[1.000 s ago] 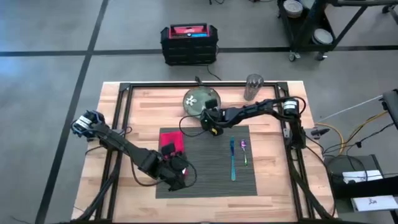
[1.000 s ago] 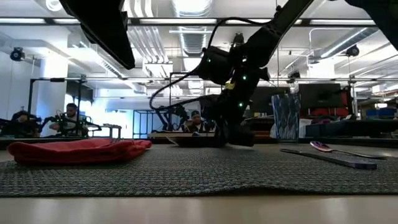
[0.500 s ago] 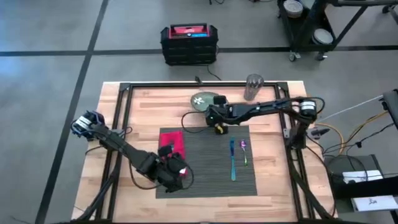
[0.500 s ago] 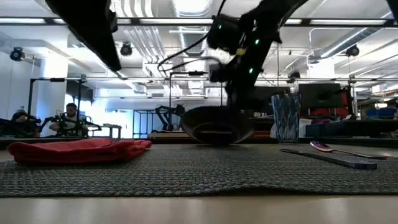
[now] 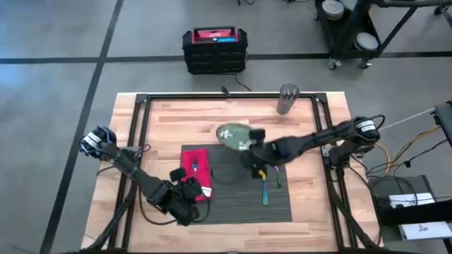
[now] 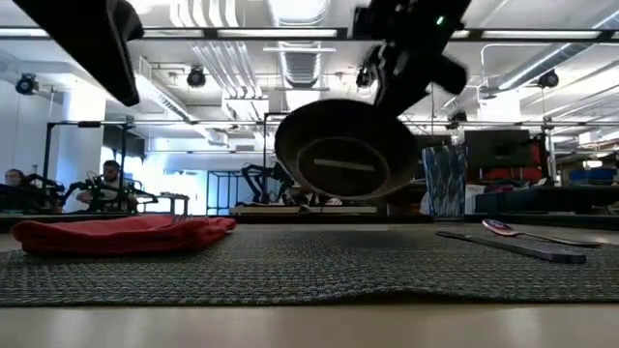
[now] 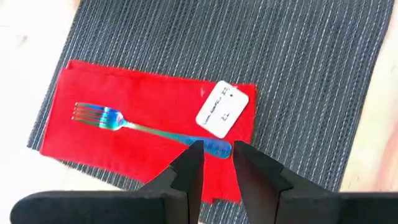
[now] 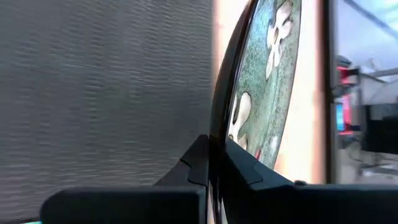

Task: Set table place
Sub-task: Put the green plate on the gray tablemat to the right of the red table napkin

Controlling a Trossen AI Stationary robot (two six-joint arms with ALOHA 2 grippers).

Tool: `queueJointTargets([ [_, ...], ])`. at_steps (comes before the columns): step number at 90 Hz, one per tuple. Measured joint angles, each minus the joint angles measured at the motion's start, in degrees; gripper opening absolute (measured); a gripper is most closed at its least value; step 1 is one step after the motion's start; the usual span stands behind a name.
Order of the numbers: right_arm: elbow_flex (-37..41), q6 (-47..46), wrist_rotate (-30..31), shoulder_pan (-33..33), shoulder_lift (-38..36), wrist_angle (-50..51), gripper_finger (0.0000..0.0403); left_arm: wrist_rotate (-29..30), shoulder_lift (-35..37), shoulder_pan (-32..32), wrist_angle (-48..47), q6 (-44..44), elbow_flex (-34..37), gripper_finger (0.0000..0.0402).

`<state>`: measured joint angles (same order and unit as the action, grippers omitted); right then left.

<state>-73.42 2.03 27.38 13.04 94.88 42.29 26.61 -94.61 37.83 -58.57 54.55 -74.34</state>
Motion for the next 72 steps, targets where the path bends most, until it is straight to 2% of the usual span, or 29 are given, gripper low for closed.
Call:
queueJointTargets([
  [14, -3.82, -8.82, 0.9, 6.75, 2.92, 1.49, 0.0, 0.0, 0.02, 1.38, -0.36, 0.04, 0.15, 0.0075],
  [29, -7.3, -14.11, 1.67, 10.81, 7.93, 4.32, 0.0, 0.0, 0.02, 2.13, -0.39, 0.22, 0.24, 0.0075],
  [42, -10.37, -17.34, 2.94, 11.96, 12.4, 9.28, 0.0, 0.0, 0.02, 2.31, -0.25, 0.25, 0.24, 0.0075],
  [72, -12.12, -17.83, 3.65, 12.61, 17.69, 9.14, 0.0, 0.0, 0.02, 2.51, -0.14, 0.17, 0.24, 0.0075],
])
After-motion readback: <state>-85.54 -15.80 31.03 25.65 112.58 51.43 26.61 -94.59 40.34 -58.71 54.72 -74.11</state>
